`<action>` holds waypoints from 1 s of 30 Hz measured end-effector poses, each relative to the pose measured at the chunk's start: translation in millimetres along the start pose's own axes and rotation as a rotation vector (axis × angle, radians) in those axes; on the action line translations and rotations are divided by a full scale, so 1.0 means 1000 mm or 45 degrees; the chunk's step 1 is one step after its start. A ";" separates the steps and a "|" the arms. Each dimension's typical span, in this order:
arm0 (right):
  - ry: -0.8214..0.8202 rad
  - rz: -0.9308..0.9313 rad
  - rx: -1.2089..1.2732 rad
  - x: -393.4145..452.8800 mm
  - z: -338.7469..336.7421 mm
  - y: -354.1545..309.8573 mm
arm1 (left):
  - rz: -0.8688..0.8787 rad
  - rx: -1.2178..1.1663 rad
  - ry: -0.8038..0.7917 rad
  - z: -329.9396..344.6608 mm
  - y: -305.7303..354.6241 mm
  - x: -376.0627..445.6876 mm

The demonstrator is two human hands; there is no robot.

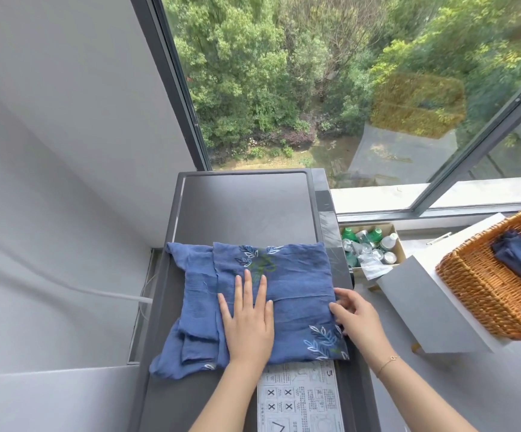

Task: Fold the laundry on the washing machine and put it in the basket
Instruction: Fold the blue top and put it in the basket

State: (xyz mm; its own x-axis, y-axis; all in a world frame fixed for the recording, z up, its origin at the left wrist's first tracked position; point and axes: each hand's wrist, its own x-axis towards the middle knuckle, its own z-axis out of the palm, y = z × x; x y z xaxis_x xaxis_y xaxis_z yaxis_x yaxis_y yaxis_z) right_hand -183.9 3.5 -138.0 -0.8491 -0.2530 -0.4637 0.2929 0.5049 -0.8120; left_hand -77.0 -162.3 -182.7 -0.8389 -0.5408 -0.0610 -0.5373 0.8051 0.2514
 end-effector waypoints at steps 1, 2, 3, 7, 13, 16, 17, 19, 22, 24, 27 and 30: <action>-0.040 0.039 0.054 -0.001 0.003 -0.001 | -0.035 0.000 -0.033 0.002 0.000 -0.001; -0.077 0.057 0.097 -0.002 0.004 -0.003 | -0.048 -0.005 -0.061 0.001 0.001 -0.001; -0.123 0.076 0.169 -0.003 0.006 -0.006 | -0.045 -0.003 -0.055 0.000 0.001 0.001; -0.351 0.209 0.540 -0.002 0.005 -0.020 | -0.042 -0.054 -0.177 -0.004 0.007 0.007; -0.363 0.320 0.869 0.011 -0.023 -0.031 | -0.228 -0.989 -0.534 -0.036 0.030 0.017; -0.358 0.231 0.908 0.014 -0.040 -0.044 | -0.505 -1.849 -0.551 -0.065 0.031 0.012; -0.353 0.185 0.875 0.013 -0.043 -0.050 | -0.560 -1.932 -0.518 -0.070 0.025 0.012; -0.356 0.074 0.760 0.010 -0.044 -0.063 | -0.628 -1.975 -0.395 -0.077 0.010 0.012; -0.428 -0.128 0.530 -0.007 -0.021 -0.085 | -0.783 -1.991 -0.230 -0.081 -0.020 0.007; -0.499 -0.267 0.358 -0.019 0.005 -0.090 | -0.868 -2.017 -0.224 -0.079 -0.038 -0.001; -0.494 -0.466 -0.134 -0.032 0.049 -0.085 | -0.991 -2.129 -0.205 -0.075 -0.059 -0.010; -0.531 -0.636 -0.671 -0.043 0.089 -0.078 | -1.049 -2.242 -0.170 -0.074 -0.071 -0.017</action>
State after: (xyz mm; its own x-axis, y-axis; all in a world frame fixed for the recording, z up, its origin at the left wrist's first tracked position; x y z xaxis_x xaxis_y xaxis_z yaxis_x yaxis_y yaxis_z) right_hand -130.7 -98.0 -86.3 -0.5621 -0.7817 -0.2703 -0.4067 0.5457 -0.7326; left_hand -18.5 -228.3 -128.1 -0.5135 -0.5100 -0.6901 -0.1367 -0.7453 0.6525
